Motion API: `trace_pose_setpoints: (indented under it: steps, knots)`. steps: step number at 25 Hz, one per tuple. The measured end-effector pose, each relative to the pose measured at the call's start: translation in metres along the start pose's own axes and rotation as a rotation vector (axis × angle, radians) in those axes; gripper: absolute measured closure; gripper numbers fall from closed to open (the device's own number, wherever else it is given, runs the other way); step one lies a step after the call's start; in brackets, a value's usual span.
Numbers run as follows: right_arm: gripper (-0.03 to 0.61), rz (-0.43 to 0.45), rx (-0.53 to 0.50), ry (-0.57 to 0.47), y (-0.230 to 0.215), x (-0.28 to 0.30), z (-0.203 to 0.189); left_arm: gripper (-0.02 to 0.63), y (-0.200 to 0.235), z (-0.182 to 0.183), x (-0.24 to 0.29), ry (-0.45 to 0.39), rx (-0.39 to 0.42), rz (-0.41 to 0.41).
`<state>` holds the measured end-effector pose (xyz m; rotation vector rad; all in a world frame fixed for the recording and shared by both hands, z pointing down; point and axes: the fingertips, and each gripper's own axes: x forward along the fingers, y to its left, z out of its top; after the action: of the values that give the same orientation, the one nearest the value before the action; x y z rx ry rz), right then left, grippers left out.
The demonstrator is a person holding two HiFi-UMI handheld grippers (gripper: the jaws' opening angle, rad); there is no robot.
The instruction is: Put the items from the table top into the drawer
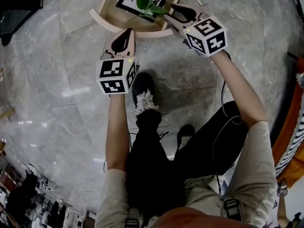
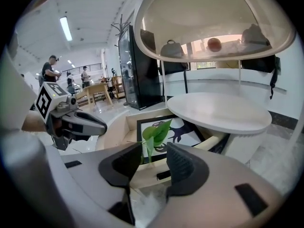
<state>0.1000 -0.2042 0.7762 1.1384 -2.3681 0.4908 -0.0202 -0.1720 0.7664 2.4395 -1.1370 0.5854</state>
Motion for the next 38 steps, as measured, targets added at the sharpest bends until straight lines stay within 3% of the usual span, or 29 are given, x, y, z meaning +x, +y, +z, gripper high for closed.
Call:
trace_pose_setpoints:
  steps: [5, 11, 15, 18, 21, 23, 25, 30, 35, 38]
  knots:
    - [0.4, 0.0, -0.064, -0.017, -0.001, 0.001, 0.007, 0.592, -0.002, 0.003, 0.004, -0.016, 0.02, 0.025]
    - [0.4, -0.021, 0.075, -0.062, 0.005, 0.011, 0.025, 0.592, -0.005, 0.004, 0.001, -0.01, 0.016, 0.019]
    - [0.402, -0.099, 0.223, -0.079, 0.003, -0.001, 0.037, 0.592, -0.001, 0.009, 0.007, 0.003, 0.049, 0.031]
    - [0.402, -0.174, 0.277, -0.031, 0.019, -0.038, 0.038, 0.592, -0.003, 0.008, 0.009, 0.124, 0.064, 0.05]
    - [0.402, -0.173, 0.305, 0.08, 0.058, -0.087, 0.038, 0.592, -0.019, 0.007, -0.008, 0.399, 0.062, -0.026]
    - [0.402, -0.15, 0.308, 0.141, 0.076, -0.122, 0.053, 0.592, -0.04, 0.039, -0.035, 0.46, 0.054, -0.087]
    - [0.402, -0.141, 0.328, 0.18, 0.086, -0.158, 0.082, 0.592, -0.061, 0.089, -0.07, 0.441, 0.026, -0.113]
    - [0.402, -0.176, 0.421, 0.217, 0.106, -0.251, 0.184, 0.592, -0.102, 0.211, -0.18, 0.436, -0.081, -0.083]
    - [0.402, -0.242, 0.531, 0.2, 0.138, -0.341, 0.283, 0.592, -0.143, 0.325, -0.283, 0.379, -0.095, -0.079]
    - [0.403, -0.232, 0.53, 0.17, 0.166, -0.392, 0.341, 0.592, -0.16, 0.382, -0.346, 0.329, -0.129, -0.038]
